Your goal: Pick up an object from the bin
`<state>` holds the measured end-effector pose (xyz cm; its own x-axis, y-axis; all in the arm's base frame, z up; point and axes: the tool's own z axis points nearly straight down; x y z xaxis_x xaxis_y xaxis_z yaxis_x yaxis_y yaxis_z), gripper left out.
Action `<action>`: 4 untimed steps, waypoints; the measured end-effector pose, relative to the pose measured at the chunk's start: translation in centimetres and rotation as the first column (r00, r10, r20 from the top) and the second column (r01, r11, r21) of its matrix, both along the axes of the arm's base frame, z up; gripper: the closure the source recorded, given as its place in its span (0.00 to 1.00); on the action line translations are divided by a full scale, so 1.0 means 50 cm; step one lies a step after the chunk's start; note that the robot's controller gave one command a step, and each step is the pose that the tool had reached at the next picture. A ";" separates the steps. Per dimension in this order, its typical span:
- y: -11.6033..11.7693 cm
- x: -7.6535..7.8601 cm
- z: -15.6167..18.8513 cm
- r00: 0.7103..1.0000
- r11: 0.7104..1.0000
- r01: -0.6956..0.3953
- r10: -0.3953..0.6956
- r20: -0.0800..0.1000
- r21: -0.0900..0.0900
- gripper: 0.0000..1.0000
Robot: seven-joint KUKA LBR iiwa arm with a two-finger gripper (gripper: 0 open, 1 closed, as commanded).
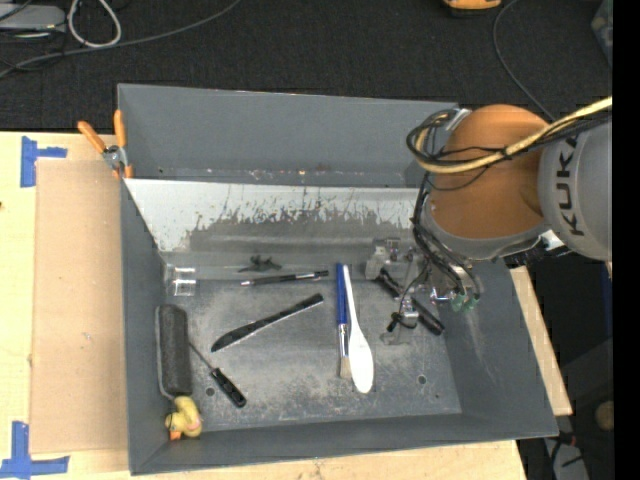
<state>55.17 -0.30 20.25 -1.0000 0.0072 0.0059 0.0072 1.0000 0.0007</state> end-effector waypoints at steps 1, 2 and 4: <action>0.000 0.002 0.004 1.000 1.000 0.000 0.000 0.004 0.000 0.00; 0.072 0.049 -0.110 0.983 0.983 -0.182 0.182 0.007 0.000 0.00; 0.234 0.087 -0.138 0.916 0.916 -0.401 0.401 0.004 0.001 0.00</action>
Offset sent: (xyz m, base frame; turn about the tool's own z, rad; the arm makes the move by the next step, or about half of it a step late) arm 0.0539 0.0854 -0.1325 -0.4176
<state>59.52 11.40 13.35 -0.9190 -0.3942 0.0018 -0.3942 0.9190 0.0019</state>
